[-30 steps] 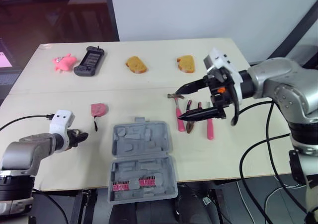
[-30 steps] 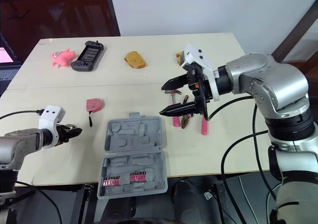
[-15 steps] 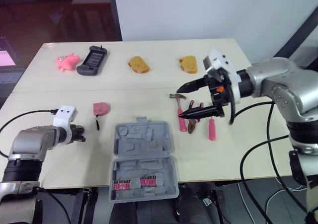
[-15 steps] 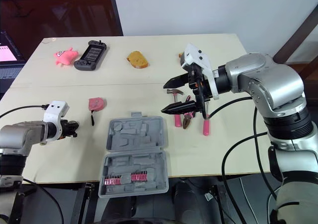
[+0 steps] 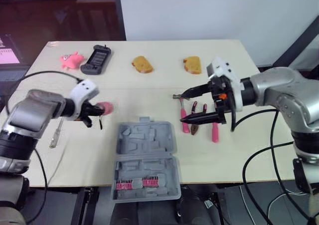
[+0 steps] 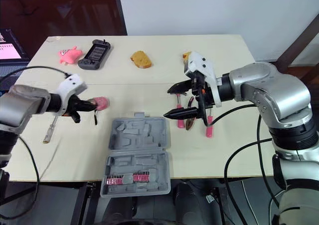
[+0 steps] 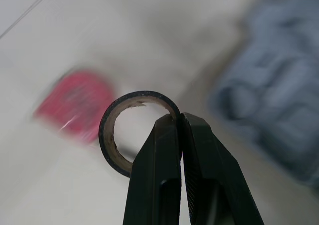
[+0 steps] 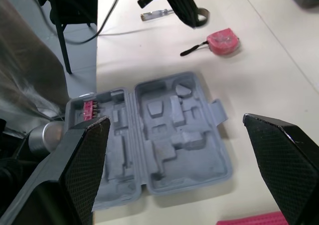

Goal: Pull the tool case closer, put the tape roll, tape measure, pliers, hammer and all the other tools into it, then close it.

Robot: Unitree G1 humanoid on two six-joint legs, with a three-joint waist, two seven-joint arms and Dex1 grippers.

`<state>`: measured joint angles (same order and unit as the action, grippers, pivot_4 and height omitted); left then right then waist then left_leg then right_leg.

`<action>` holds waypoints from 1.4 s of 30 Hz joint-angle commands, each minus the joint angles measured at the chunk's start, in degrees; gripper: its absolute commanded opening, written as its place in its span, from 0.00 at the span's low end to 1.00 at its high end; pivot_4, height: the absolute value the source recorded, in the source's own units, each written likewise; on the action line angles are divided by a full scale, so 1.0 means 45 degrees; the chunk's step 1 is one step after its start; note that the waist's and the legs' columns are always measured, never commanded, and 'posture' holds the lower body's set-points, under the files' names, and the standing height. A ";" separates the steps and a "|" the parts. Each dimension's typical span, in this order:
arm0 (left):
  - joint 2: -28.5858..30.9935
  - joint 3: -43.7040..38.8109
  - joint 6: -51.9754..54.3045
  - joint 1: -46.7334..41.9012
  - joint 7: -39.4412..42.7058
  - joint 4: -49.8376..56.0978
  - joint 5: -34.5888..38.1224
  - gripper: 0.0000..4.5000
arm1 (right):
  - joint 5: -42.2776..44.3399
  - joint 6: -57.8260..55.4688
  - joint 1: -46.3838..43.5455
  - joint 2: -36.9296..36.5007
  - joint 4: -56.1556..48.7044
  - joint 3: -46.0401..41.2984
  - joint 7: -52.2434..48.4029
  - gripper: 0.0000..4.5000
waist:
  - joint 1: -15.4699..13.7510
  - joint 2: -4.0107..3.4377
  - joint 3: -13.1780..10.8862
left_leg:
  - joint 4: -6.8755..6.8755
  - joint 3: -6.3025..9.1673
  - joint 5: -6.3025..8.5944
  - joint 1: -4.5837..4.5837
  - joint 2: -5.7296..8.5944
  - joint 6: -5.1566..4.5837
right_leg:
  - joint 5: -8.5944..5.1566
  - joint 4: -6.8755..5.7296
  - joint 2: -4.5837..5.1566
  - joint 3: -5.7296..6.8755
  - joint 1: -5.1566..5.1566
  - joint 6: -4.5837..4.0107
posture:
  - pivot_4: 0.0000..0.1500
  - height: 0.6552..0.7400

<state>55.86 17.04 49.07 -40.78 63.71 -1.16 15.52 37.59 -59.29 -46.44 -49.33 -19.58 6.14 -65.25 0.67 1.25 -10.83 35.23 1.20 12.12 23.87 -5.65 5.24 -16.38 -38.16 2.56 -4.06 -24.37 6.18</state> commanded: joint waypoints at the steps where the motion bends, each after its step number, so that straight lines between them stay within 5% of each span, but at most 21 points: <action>1: -0.0124 0.1099 -0.1322 -0.0765 0.1750 -0.0080 -0.0614 0.02 | 0.0517 -0.0361 0.0389 -0.0166 -0.0971 -0.0979 0.0735 1.00 | 0.0040 0.0000 0.0000 | 0.0000 0.0001 0.0000 -0.0002 -0.0002 -0.0001 | 0.0000 -0.0002 -0.0005 0.0001 -0.0001 0.0000 | 1.00 0.81; 6: -0.1197 0.2764 -0.2286 -0.1754 0.2989 -0.1473 -0.1825 0.02 | 0.1152 -0.0977 0.1492 -0.0069 -0.2116 -0.1943 0.2033 1.00 | 0.0034 0.0000 0.0000 | 0.0005 0.0005 -0.0001 0.0004 -0.0002 -0.0007 | 0.0000 -0.0004 -0.0009 -0.0003 -0.0005 0.0000 | 1.00 0.81; 16: -0.2239 0.3082 -0.4070 -0.2059 0.3814 -0.3985 -0.3288 0.02 | 0.2009 -0.1365 0.2379 -0.0260 -0.3051 -0.2772 0.3404 1.00 | 0.0018 0.0000 0.0000 | 0.0018 0.0012 -0.0002 0.0023 -0.0002 -0.0011 | 0.0000 -0.0007 -0.0009 -0.0002 -0.0014 0.0002 | 1.00 0.81; 42: -0.2885 0.2873 -0.4737 -0.0794 0.3300 -0.4142 -0.4461 0.02 | 0.2071 -0.0602 0.2362 -0.0496 -0.2743 -0.2207 0.3546 1.00 | 0.0016 -0.0002 0.0001 | 0.0027 0.0019 -0.0003 0.0028 -0.0002 -0.0011 | 0.0001 -0.0012 -0.0009 -0.0001 -0.0014 0.0005 | 1.00 0.81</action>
<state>42.34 30.31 28.29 -45.19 79.50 -19.50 -2.77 46.77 -63.22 -35.21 -50.61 -31.56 -3.09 -48.96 0.75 1.24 -10.82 35.35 1.28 12.11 23.99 -5.66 5.18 -16.38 -38.22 2.52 -4.06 -24.43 6.20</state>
